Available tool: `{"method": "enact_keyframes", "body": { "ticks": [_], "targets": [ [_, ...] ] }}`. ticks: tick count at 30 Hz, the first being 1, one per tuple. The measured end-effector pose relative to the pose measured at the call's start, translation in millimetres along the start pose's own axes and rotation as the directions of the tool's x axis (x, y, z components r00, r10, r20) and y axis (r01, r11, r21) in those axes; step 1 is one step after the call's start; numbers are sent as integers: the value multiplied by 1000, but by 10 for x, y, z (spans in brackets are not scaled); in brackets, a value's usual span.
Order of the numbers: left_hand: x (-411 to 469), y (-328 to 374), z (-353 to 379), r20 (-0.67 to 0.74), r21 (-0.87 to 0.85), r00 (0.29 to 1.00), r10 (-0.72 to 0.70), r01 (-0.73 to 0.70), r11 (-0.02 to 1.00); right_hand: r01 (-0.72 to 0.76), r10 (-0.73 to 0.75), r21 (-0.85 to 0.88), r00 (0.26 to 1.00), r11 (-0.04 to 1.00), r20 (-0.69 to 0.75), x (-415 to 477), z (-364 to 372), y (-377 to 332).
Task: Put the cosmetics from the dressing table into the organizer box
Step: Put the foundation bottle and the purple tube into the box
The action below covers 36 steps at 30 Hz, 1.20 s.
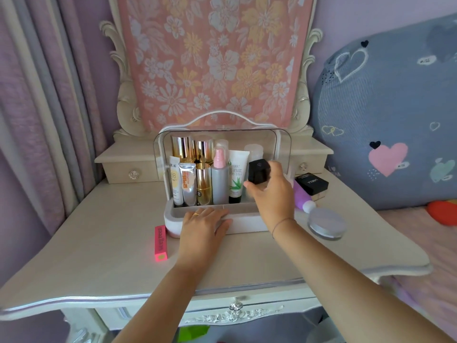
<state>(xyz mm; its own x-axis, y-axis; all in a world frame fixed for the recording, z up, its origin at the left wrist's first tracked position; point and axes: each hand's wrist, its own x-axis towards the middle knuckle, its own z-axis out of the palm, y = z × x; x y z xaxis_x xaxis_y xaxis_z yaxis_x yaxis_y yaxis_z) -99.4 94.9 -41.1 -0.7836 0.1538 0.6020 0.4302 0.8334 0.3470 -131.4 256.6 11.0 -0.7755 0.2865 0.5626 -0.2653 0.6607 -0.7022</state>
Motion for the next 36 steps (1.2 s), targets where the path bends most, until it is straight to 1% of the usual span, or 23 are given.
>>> {"method": "enact_keyframes", "body": {
  "ticks": [2, 6, 9, 13, 22, 25, 29, 33, 36],
  "targets": [
    [8, -1, 0, -3, -5, 1000, 6, -6, 1000, -19, 18, -73, 1000, 997, -15, 66, 79, 8],
    [23, -8, 1, -10, -8, 1000, 18, -18, 1000, -61, 63, -202, 998, 977, 5, 127, 153, 46],
    [30, -15, 5, -15, -10, 1000, 21, -21, 1000, -6, 23, -311, 998, 950, 52, 95, 164, 82],
    [39, -22, 8, -30, -11, 999, 26, -26, 1000, 47, 4, -396, 992, 917, 125, 82, 183, 98],
    [29, -21, 3, -31, -14, 999, 27, -28, 1000, 106, -36, -540, 990, 835, 139, 126, 191, 61],
    [24, -16, -2, -28, -6, 999, 27, -27, 1000, 118, -50, -615, 991, 779, 127, 130, 174, 47],
    [35, -9, -4, -25, -7, 999, 21, -21, 1000, 126, -63, -652, 991, 748, 120, 109, 148, 40],
    [27, -8, -8, -18, -2, 1000, 17, -17, 1000, 137, -91, -653, 990, 745, 103, 74, 133, 73],
    [26, 0, -9, -15, 6, 1000, 11, -11, 1000, 124, -79, -647, 992, 753, 97, 60, 136, 103]
  ]
}}
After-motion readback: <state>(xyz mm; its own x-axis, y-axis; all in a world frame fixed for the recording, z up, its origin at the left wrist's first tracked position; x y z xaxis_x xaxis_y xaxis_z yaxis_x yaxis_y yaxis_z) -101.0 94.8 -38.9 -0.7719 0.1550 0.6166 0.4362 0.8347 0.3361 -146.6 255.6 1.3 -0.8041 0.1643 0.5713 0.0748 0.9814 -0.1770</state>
